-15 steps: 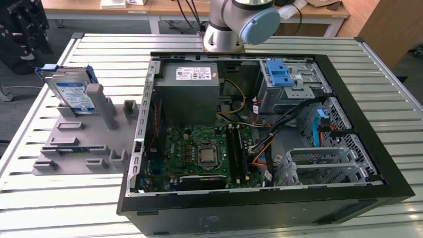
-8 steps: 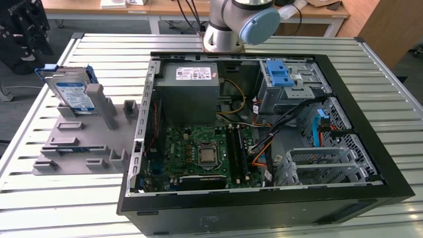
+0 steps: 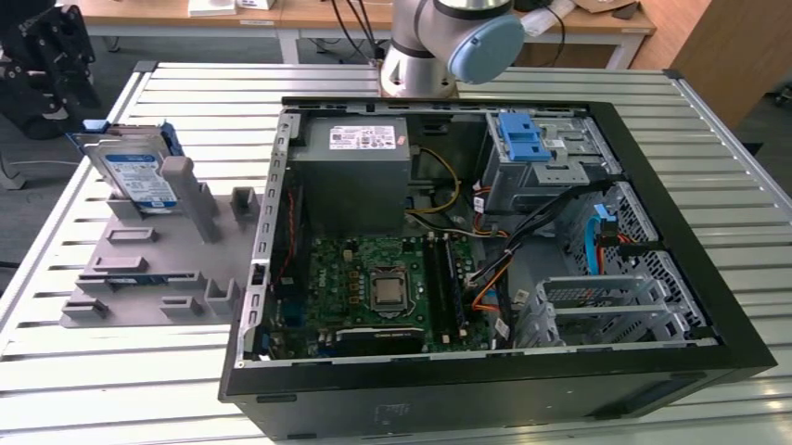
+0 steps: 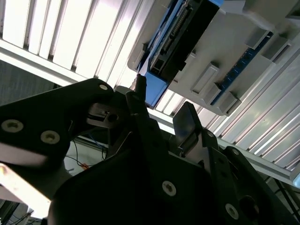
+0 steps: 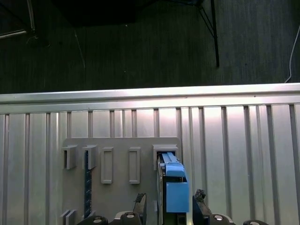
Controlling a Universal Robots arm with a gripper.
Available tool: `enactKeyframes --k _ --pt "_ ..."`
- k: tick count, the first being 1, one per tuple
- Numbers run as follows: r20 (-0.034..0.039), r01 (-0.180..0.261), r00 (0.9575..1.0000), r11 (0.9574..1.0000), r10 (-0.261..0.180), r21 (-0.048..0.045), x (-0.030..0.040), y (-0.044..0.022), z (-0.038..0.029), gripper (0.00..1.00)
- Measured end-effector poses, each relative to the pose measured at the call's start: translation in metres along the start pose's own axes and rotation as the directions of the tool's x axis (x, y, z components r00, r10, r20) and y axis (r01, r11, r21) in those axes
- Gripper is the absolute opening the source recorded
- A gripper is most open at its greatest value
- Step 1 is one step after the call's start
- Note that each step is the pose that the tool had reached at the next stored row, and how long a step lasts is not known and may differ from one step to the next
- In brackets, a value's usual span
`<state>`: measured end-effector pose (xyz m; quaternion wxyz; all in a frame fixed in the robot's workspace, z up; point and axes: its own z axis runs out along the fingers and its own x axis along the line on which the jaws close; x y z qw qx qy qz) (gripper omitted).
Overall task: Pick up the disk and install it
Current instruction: 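Pick up the disk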
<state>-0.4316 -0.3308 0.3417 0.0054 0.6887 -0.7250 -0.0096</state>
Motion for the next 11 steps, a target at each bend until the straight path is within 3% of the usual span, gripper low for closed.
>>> enactKeyframes --k 11 --pt "0.0000 0.000 1.0000 1.0000 0.000 0.0010 -0.0015 0.0016 0.0083 0.51"
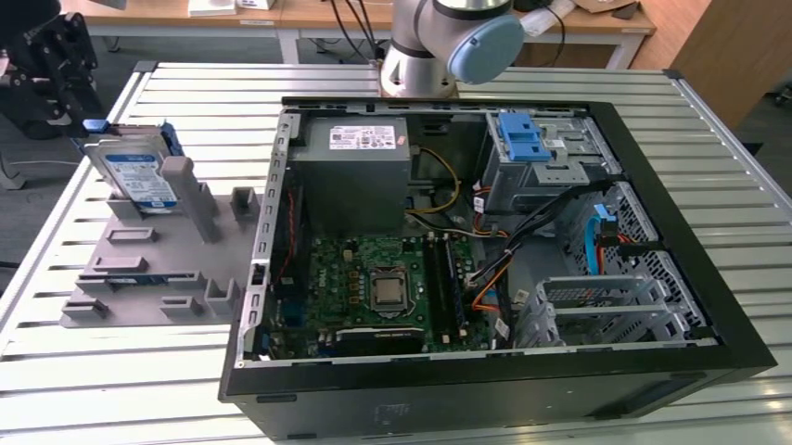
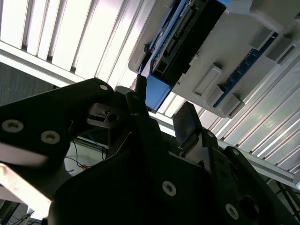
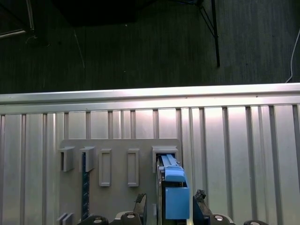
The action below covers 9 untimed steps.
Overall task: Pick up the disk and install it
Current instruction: 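Pick up the disk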
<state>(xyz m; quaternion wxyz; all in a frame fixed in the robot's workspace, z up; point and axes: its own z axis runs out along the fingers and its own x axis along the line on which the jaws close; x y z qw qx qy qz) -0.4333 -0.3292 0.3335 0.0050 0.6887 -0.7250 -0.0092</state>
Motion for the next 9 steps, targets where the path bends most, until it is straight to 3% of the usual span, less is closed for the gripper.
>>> enactKeyframes --k 9 --pt "0.0000 0.000 1.0000 1.0000 0.000 0.0000 0.0000 0.0000 0.0003 0.51"
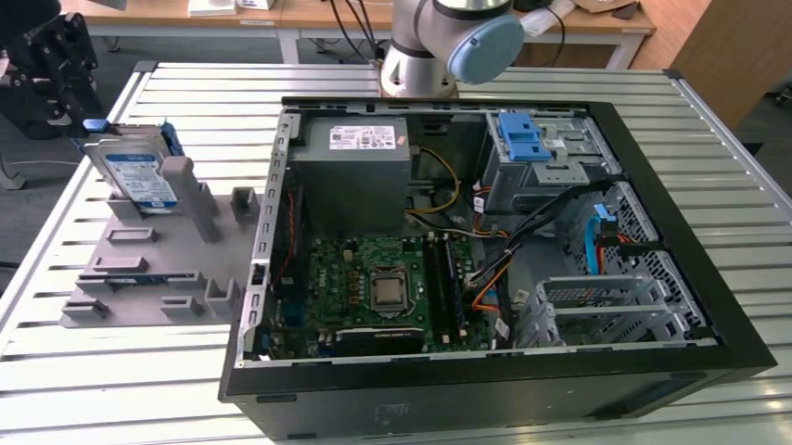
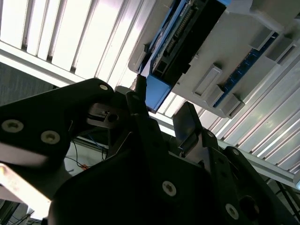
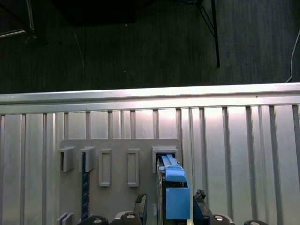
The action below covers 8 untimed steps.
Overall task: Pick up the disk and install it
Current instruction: 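Pick up the disk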
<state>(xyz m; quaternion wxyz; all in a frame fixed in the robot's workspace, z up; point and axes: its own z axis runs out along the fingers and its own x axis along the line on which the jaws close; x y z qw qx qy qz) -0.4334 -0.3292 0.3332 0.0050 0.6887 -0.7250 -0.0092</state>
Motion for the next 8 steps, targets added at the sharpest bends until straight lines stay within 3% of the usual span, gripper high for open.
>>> enactKeyframes --k 3,6,8 --pt "0.0001 0.000 1.0000 1.0000 0.000 0.0020 0.0000 0.0000 0.0002 0.51" --pt "0.0009 0.000 1.0000 0.9998 0.000 0.0174 0.0000 0.0005 0.0016 0.51" --pt "0.0013 0.000 1.0000 0.9998 0.000 0.0221 0.0001 0.0007 0.0029 0.51"
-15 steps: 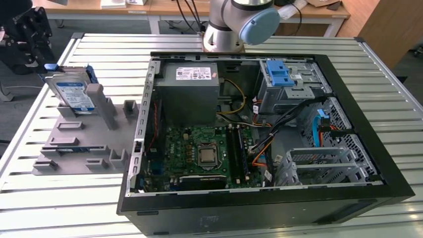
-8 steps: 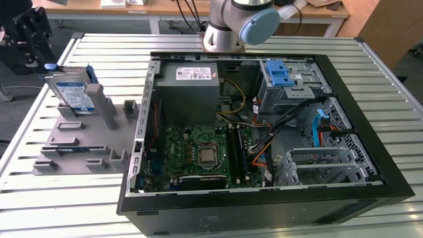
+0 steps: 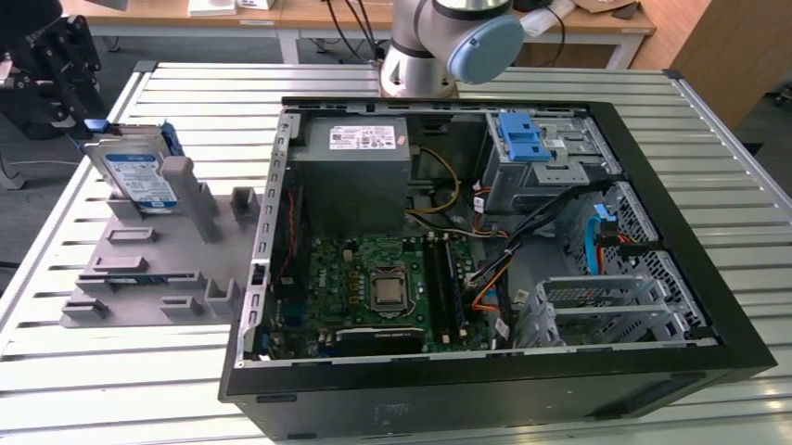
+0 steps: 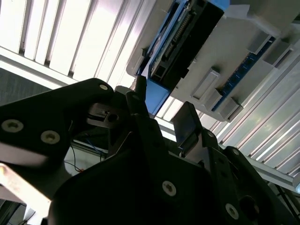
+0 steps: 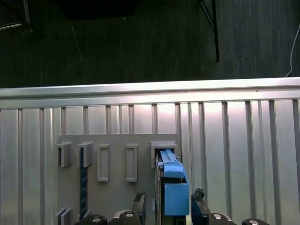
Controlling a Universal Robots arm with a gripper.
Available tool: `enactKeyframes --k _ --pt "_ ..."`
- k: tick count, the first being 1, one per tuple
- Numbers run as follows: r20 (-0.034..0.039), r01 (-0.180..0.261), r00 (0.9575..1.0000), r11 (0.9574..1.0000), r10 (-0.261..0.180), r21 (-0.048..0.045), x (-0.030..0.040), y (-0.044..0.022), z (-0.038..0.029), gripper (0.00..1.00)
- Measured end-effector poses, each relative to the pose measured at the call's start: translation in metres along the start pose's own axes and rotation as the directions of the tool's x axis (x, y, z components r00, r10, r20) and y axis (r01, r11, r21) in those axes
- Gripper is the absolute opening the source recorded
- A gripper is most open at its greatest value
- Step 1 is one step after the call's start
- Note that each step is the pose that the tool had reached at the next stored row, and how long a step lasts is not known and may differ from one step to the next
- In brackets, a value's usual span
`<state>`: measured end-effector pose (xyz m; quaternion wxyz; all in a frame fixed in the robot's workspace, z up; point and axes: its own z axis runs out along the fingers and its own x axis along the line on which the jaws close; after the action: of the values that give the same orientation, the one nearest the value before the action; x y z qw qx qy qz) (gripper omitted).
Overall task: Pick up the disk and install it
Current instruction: 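Pick up the disk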
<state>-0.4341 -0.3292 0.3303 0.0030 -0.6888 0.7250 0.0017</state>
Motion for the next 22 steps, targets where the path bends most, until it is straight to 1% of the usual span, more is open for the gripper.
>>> enactKeyframes --k 7,19,22 --pt "-0.0001 0.000 1.0000 1.0000 0.000 -0.0001 0.0002 0.0027 0.0049 0.51" --pt "-0.0001 0.000 1.0000 1.0000 0.000 -0.0001 0.0001 0.0029 0.0057 0.51" --pt "0.0000 0.000 1.0000 1.0000 0.000 0.0000 0.0002 0.0031 0.0081 0.51"
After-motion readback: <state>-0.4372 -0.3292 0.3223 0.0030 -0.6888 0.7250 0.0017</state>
